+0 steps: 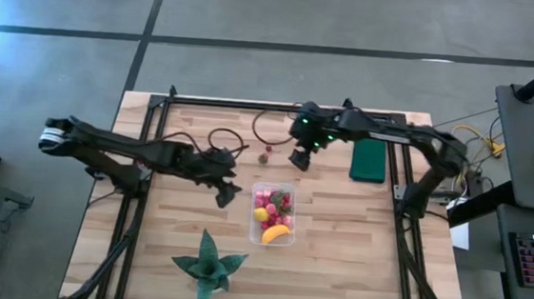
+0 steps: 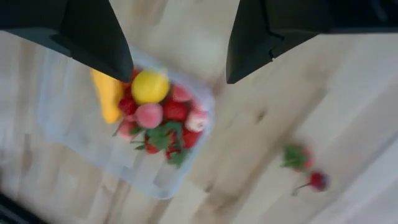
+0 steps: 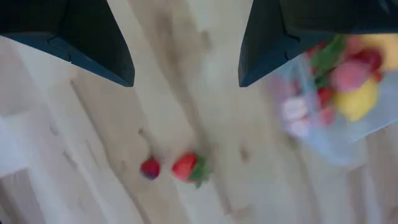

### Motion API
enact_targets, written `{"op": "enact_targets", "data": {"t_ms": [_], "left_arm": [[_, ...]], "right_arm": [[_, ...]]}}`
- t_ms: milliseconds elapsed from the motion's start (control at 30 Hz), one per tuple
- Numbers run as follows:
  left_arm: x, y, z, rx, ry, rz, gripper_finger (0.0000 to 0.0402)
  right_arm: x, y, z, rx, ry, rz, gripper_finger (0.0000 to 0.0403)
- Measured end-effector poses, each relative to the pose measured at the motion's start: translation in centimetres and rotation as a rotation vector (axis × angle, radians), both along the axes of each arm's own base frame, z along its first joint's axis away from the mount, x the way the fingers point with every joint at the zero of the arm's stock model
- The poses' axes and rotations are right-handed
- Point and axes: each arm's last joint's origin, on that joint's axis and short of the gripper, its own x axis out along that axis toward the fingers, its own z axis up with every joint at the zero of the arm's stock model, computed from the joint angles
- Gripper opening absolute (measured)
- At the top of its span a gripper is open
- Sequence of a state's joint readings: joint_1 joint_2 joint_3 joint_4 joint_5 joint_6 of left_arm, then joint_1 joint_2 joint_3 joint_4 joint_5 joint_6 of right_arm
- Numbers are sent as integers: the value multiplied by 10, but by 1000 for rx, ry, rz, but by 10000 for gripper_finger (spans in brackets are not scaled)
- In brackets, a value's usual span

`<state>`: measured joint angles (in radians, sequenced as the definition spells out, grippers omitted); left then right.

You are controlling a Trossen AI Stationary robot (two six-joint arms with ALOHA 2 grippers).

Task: Pick and placing Produce into tupperware
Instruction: Put the cherry into the transparent bin

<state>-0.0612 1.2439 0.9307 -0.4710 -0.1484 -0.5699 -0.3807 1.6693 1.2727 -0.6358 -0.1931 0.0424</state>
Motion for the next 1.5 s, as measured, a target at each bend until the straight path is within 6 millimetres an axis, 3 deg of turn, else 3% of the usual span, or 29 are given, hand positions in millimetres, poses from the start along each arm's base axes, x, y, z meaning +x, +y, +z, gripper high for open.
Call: {"op": "enact_targets", "data": {"t_ms": [233,633,1100,1300,1500], "left_arm": [[-34,4,-1,38,21,36,242],[-73,7,-47,16,76,83,242],[-86,8,-58,33,75,78,241],[-85,8,-59,67,85,80,241],[-84,9,-60,90,91,67,241]], "right_arm": [[29,-39,-26,-10,63,8,279],[77,-68,-53,-28,205,145,279],[114,-86,-75,34,274,170,279],[117,-85,-72,45,266,134,275],[112,-81,-75,77,316,128,242]]}}
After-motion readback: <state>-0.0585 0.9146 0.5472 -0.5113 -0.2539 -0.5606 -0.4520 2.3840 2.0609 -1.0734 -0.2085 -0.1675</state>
